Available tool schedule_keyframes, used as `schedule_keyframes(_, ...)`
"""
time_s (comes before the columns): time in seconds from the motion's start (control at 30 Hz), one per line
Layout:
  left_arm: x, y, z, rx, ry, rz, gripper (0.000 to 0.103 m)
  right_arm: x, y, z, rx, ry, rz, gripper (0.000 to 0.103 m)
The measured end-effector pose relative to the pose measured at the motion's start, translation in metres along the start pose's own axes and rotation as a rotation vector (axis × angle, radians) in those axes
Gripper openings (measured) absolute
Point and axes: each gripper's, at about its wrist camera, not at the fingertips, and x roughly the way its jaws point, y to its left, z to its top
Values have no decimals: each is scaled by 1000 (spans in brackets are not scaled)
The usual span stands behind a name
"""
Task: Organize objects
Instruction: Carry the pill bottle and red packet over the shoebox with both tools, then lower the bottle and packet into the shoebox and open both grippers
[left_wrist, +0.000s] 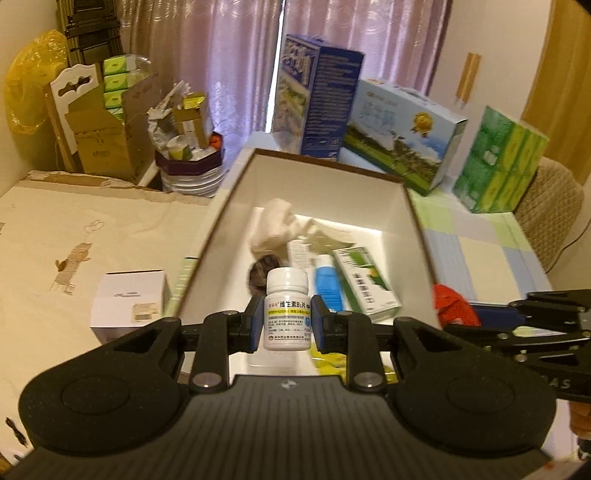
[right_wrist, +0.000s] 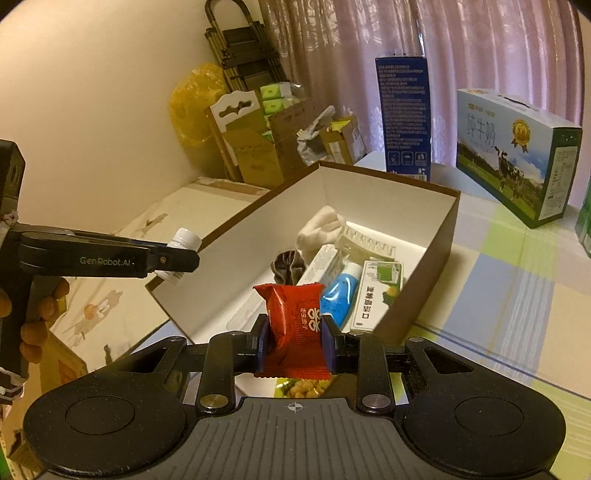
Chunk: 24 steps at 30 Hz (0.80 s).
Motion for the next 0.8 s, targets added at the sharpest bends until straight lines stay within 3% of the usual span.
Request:
schedule_keyframes(0.33,40,30,3,11,105,37,23,40,5,6,34,70,-17,26)
schedule_keyframes(0.8,71,36,-1,42,201,20,23,64,4,9,59,121,-44,26)
